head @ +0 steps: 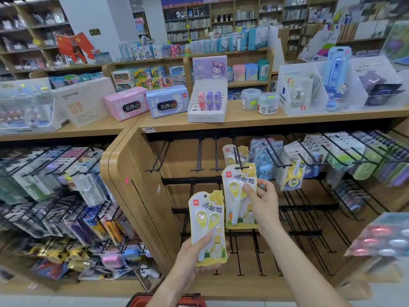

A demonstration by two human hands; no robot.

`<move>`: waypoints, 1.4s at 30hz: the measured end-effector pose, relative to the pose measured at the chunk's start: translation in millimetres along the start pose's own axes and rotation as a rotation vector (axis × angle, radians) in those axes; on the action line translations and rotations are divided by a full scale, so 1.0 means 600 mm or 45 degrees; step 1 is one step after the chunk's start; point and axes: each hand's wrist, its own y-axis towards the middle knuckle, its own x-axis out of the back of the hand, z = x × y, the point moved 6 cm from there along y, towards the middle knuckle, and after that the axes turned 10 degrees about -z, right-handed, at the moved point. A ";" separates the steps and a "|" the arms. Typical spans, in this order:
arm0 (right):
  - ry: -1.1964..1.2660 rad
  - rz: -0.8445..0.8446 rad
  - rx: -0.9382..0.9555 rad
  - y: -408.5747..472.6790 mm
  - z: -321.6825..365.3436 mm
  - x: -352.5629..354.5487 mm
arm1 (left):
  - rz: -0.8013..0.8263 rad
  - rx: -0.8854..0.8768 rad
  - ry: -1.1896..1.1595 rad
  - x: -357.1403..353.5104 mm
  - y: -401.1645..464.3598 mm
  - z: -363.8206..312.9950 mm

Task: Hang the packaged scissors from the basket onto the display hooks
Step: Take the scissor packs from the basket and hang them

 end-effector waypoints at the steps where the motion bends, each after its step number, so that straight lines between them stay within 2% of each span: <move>1: 0.004 -0.012 -0.006 0.002 -0.004 0.003 | 0.004 -0.001 -0.002 0.000 0.000 0.000; 8: -0.059 -0.080 0.003 0.052 0.007 -0.033 | 0.042 -0.058 -0.052 -0.011 0.001 -0.007; 13: -0.244 -0.107 -0.086 0.115 0.000 -0.072 | 0.026 -0.120 -0.032 -0.018 0.008 -0.023; 17: -0.421 -0.220 0.052 0.082 0.010 -0.037 | 0.006 -0.218 0.088 -0.016 0.020 -0.028; 19: -0.366 -0.237 0.103 0.033 0.007 -0.009 | 0.034 -0.257 0.134 -0.019 0.021 -0.032; 22: -0.121 -0.024 -0.038 -0.043 -0.021 0.006 | 0.084 -0.316 0.197 -0.032 0.025 -0.036; 25: -0.033 0.081 -0.096 -0.075 -0.024 0.010 | 0.132 -0.358 0.274 -0.056 0.029 -0.037; 31: 0.027 0.015 -0.004 -0.053 0.001 0.020 | 0.153 -0.419 0.438 -0.105 0.043 -0.044; 42: 0.046 -0.014 0.043 -0.004 0.012 0.004 | 0.101 -0.428 0.438 -0.136 0.083 -0.070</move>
